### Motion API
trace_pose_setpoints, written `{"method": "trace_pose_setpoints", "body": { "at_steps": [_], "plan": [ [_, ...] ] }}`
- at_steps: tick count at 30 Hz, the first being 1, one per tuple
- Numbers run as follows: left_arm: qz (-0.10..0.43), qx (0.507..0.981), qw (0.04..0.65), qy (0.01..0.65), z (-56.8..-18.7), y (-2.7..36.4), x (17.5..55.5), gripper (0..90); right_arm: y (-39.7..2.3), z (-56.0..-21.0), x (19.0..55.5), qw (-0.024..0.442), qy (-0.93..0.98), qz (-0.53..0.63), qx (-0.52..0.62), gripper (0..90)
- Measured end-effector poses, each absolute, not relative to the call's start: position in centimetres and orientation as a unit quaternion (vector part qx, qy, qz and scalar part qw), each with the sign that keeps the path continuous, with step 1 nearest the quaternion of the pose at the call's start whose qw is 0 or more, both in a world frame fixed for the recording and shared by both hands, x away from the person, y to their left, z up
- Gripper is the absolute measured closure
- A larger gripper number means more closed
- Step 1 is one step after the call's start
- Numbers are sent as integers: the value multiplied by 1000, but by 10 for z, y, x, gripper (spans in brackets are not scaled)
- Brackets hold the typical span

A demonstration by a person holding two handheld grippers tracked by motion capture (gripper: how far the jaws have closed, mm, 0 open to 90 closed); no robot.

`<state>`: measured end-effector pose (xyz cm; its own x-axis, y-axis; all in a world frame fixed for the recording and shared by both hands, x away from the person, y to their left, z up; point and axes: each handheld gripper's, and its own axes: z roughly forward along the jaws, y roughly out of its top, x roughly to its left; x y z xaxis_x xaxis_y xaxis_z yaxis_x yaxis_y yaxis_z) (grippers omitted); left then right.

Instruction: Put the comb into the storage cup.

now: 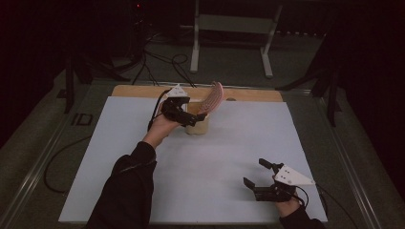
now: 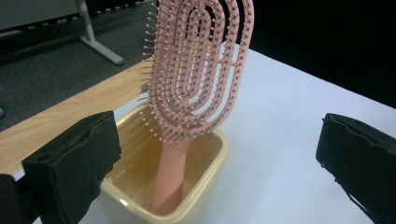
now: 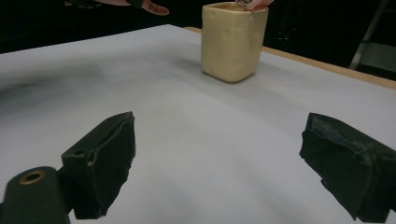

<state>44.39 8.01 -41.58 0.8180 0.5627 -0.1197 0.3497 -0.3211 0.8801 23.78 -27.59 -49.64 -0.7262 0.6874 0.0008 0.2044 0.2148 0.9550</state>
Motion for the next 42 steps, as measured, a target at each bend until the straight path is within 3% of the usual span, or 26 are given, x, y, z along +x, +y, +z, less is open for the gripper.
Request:
{"method": "trace_pose_setpoints", "body": {
  "at_steps": [42],
  "plan": [
    [114, 810, 503, 279, -421, 153, 381, 0, -273, -496, 239, 222, 751, 547, 294, 102]
  ]
}}
